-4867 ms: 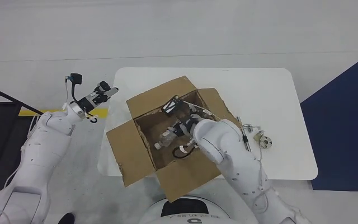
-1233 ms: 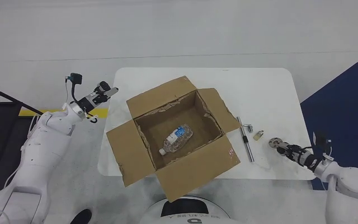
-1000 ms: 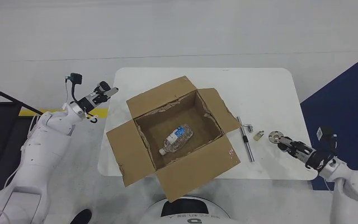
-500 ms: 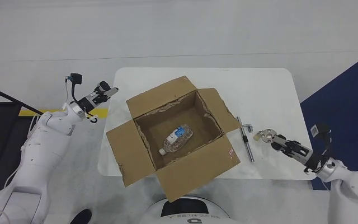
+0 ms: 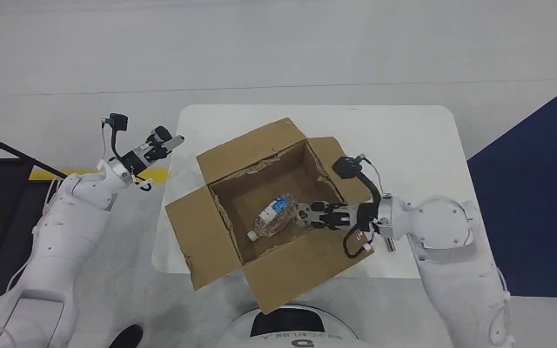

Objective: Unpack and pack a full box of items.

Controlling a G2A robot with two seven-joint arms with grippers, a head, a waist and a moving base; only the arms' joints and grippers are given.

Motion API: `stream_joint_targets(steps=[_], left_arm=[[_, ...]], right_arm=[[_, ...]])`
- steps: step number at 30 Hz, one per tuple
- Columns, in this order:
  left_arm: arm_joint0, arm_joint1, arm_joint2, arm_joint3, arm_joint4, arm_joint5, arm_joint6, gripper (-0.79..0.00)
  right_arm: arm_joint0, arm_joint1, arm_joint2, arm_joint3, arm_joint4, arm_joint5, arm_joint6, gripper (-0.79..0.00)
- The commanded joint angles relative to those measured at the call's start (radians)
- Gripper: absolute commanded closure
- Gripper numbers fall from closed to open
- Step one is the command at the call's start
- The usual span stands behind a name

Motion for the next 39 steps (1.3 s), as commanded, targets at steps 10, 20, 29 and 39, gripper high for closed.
stream_joint_targets(steps=[10, 20, 29, 39], left_arm=[[0.0, 0.0, 0.0, 0.0, 0.0, 0.0, 0.0, -0.785], [0.0, 0.0, 0.0, 0.0, 0.0, 0.0, 0.0, -0.785], [0.0, 0.0, 0.0, 0.0, 0.0, 0.0, 0.0, -0.785], [0.0, 0.0, 0.0, 0.0, 0.0, 0.0, 0.0, -0.785]], right_arm=[[0.174, -0.021, -0.336, 0.185, -0.41, 0.202, -0.001, -0.111], [0.156, -0.019, -0.327, 0.039, -0.453, 0.295, -0.033, -0.677], [-0.252, 0.021, 0.216, -0.288, -0.257, 0.272, -0.305, -0.751], [-0.335, 0.034, 0.434, 0.03, -0.322, 0.421, -0.33, -0.576]])
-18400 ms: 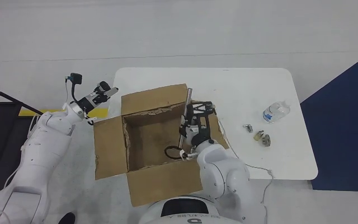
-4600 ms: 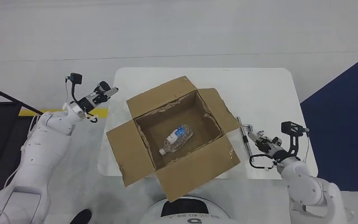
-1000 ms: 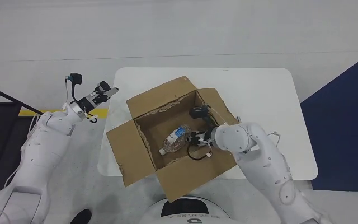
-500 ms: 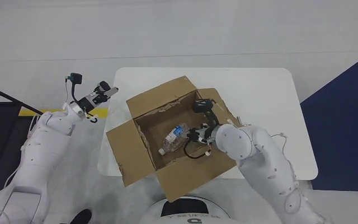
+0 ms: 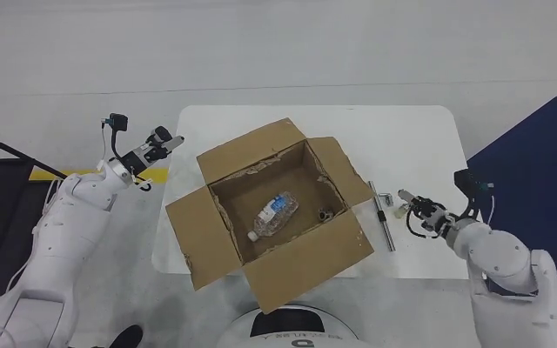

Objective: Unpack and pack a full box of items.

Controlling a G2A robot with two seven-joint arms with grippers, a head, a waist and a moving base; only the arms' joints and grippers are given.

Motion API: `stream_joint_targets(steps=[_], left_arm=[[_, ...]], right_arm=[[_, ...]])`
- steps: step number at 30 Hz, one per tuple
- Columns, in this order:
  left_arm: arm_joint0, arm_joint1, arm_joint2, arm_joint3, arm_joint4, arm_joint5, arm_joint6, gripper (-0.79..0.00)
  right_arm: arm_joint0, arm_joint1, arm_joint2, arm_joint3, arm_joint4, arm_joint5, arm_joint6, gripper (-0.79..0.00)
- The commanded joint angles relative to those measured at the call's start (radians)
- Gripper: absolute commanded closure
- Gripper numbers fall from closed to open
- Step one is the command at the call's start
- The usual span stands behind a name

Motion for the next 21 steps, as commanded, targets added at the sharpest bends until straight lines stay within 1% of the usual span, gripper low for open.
stream_joint_targets(steps=[1, 2, 3, 4, 9, 16, 21], left_arm=[[0.0, 0.0, 0.0, 0.0, 0.0, 0.0, 0.0, -0.785], [0.0, 0.0, 0.0, 0.0, 0.0, 0.0, 0.0, -0.785], [0.0, 0.0, 0.0, 0.0, 0.0, 0.0, 0.0, -0.785], [0.0, 0.0, 0.0, 0.0, 0.0, 0.0, 0.0, -0.785], [0.0, 0.0, 0.0, 0.0, 0.0, 0.0, 0.0, -0.785], [0.0, 0.0, 0.0, 0.0, 0.0, 0.0, 0.0, -0.785], [0.0, 0.0, 0.0, 0.0, 0.0, 0.0, 0.0, -0.785]], right_arm=[[0.07, 0.005, -0.076, 0.07, -0.162, 0.084, 0.04, -0.563], [0.103, 0.007, -0.104, 0.099, -0.205, 0.117, 0.062, -0.517], [0.133, 0.009, -0.13, 0.118, -0.23, 0.127, 0.088, -0.483], [0.156, 0.01, -0.148, 0.135, -0.249, 0.131, 0.108, -0.425], [0.23, 0.016, -0.225, 0.211, -0.397, 0.17, 0.175, -0.308], [0.278, 0.013, -0.265, 0.276, -0.448, 0.148, 0.197, -0.296], [0.322, 0.006, -0.298, 0.347, -0.455, 0.137, 0.208, -0.308]])
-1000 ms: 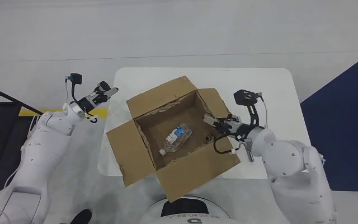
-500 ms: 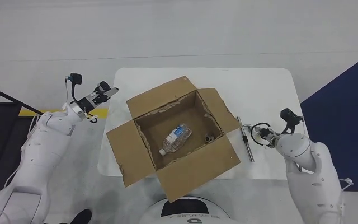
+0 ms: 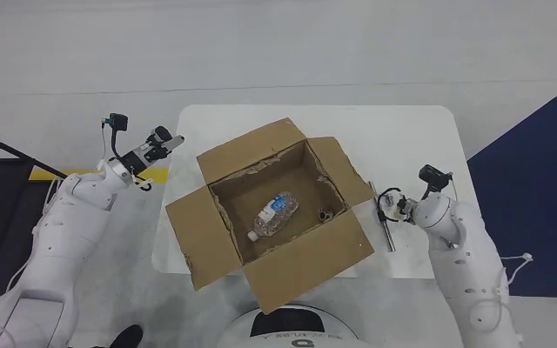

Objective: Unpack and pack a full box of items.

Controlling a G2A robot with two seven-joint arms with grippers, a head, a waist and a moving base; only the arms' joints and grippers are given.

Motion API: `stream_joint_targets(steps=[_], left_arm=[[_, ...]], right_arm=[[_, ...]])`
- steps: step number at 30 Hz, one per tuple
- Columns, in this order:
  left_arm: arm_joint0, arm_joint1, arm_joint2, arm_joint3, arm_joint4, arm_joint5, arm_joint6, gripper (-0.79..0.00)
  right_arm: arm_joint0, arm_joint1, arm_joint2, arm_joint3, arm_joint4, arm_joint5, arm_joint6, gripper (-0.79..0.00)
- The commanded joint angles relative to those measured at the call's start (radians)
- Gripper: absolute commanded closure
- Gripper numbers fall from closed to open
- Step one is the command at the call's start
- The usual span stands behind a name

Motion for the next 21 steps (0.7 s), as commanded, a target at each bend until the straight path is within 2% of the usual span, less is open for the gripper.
stream_joint_targets(steps=[1, 5, 7, 8, 10, 15, 21], left_arm=[[0.0, 0.0, 0.0, 0.0, 0.0, 0.0, 0.0, -0.785], [0.0, 0.0, 0.0, 0.0, 0.0, 0.0, 0.0, -0.785], [0.0, 0.0, 0.0, 0.0, 0.0, 0.0, 0.0, -0.785], [0.0, 0.0, 0.0, 0.0, 0.0, 0.0, 0.0, -0.785], [0.0, 0.0, 0.0, 0.0, 0.0, 0.0, 0.0, -0.785], [0.0, 0.0, 0.0, 0.0, 0.0, 0.0, 0.0, -0.785], [0.0, 0.0, 0.0, 0.0, 0.0, 0.0, 0.0, -0.785]], right_arm=[[0.02, -0.003, -0.01, 0.037, -0.001, 0.001, -0.001, -0.305], [0.071, -0.011, -0.038, 0.116, -0.01, 0.003, -0.002, -0.252], [0.088, -0.014, -0.046, 0.136, -0.015, 0.003, -0.003, -0.16], [0.093, -0.016, -0.046, 0.145, -0.016, 0.005, -0.005, -0.065], [0.1, -0.019, -0.045, 0.159, -0.018, 0.01, -0.009, 0.0], [0.065, -0.025, -0.005, 0.093, 0.006, 0.027, -0.027, 0.0], [-0.11, -0.032, 0.109, -0.229, 0.137, 0.078, -0.078, 0.0]])
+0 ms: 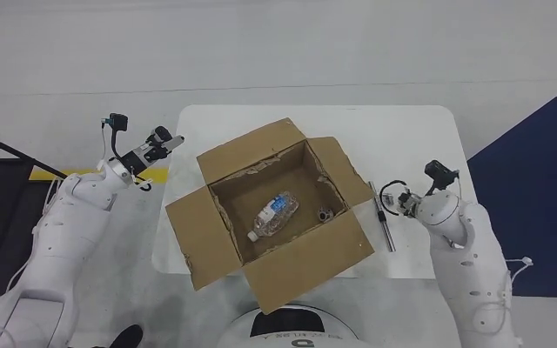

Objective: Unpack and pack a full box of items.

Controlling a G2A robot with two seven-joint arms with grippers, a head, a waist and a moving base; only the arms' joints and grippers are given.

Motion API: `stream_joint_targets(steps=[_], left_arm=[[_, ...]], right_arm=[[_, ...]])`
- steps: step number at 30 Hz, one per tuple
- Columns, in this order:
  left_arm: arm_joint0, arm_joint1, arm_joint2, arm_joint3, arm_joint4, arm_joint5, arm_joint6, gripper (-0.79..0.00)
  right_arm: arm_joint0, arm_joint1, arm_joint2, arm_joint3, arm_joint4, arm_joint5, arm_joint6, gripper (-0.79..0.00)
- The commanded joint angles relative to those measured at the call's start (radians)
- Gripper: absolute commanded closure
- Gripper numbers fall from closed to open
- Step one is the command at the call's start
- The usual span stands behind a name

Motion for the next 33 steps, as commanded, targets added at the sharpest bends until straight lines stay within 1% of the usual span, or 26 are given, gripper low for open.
stream_joint_targets(steps=[1, 3, 5, 7, 10, 20, 21, 23, 26, 29, 31, 33], left_arm=[[0.0, 0.0, 0.0, 0.0, 0.0, 0.0, 0.0, -0.785], [0.0, 0.0, 0.0, 0.0, 0.0, 0.0, 0.0, -0.785], [0.0, 0.0, 0.0, 0.0, 0.0, 0.0, 0.0, -0.785], [0.0, 0.0, 0.0, 0.0, 0.0, 0.0, 0.0, -0.785], [0.0, 0.0, 0.0, 0.0, 0.0, 0.0, 0.0, -0.785], [0.0, 0.0, 0.0, 0.0, 0.0, 0.0, 0.0, -0.785], [0.0, 0.0, 0.0, 0.0, 0.0, 0.0, 0.0, -0.785], [0.0, 0.0, 0.0, 0.0, 0.0, 0.0, 0.0, -0.785], [0.0, 0.0, 0.0, 0.0, 0.0, 0.0, 0.0, -0.785], [0.0, 0.0, 0.0, 0.0, 0.0, 0.0, 0.0, -0.785], [0.0, 0.0, 0.0, 0.0, 0.0, 0.0, 0.0, -0.785], [0.0, 0.0, 0.0, 0.0, 0.0, 0.0, 0.0, -0.785]], right_arm=[[-0.067, -0.005, 0.037, -0.122, 0.076, 0.028, -0.028, 0.0], [-0.138, -0.014, 0.061, -0.232, 0.183, 0.005, -0.081, 0.0], [-0.206, -0.022, 0.062, -0.311, 0.273, -0.061, -0.157, 0.0], [-0.264, -0.028, 0.045, -0.367, 0.324, -0.13, -0.227, 0.0], [-0.316, -0.031, 0.009, -0.428, 0.368, -0.223, -0.279, 0.0], [-0.321, -0.031, 0.005, -0.434, 0.374, -0.234, -0.283, 0.0], [-0.315, -0.032, -0.005, -0.433, 0.389, -0.26, -0.296, 0.0], [-0.295, -0.03, -0.049, -0.442, 0.366, -0.32, -0.296, 0.0], [-0.203, -0.025, -0.156, -0.461, 0.274, -0.367, -0.238, 0.0], [-0.066, -0.025, -0.284, -0.438, 0.175, -0.365, -0.146, 0.0], [0.048, -0.031, -0.384, -0.385, 0.116, -0.337, -0.08, 0.0], [0.17, -0.04, -0.483, -0.292, 0.062, -0.318, -0.008, 0.0]])
